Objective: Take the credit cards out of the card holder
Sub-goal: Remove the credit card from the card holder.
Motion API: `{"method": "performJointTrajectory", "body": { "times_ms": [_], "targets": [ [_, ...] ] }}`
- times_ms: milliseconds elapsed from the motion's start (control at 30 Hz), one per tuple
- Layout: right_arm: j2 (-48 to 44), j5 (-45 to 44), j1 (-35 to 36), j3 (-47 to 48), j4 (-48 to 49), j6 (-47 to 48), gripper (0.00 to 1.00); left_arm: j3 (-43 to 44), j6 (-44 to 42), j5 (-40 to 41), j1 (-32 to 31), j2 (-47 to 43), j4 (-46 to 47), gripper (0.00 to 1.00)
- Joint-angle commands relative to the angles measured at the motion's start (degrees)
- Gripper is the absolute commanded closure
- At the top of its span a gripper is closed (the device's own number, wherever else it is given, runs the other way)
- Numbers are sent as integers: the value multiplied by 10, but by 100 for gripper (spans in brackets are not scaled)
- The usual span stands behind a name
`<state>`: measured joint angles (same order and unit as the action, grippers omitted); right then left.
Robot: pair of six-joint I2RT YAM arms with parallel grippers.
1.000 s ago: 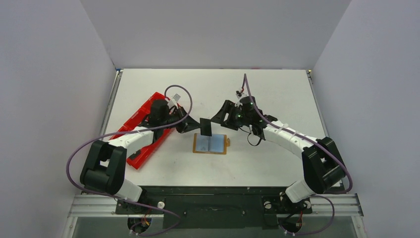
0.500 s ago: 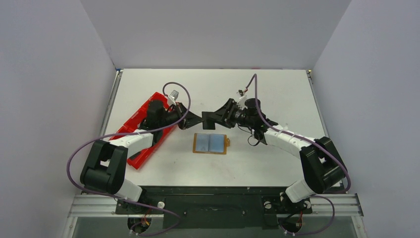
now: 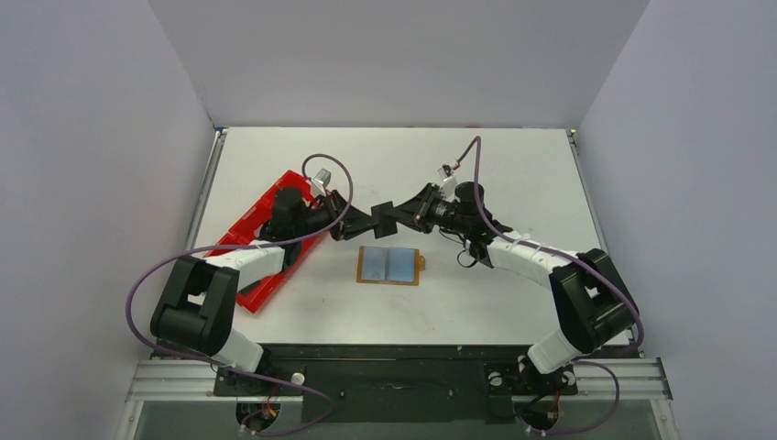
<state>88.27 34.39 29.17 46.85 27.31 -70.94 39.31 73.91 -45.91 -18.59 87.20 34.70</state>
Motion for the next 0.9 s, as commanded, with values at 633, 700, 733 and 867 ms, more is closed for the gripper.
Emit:
{"method": "performJointTrajectory", "body": {
  "times_ms": [633, 700, 733, 867],
  "targets": [
    [46, 33, 11, -1, 127, -60, 99, -11, 36, -26, 1, 11, 99, 100],
    [41, 30, 12, 3, 104, -44, 76, -11, 38, -25, 1, 12, 99, 100],
    [37, 25, 13, 7, 84, -30, 59, -10, 38, -25, 1, 11, 98, 100],
    [15, -5, 15, 26, -19, 35, 34, -8, 20, -12, 2, -2, 60, 100]
  ]
}}
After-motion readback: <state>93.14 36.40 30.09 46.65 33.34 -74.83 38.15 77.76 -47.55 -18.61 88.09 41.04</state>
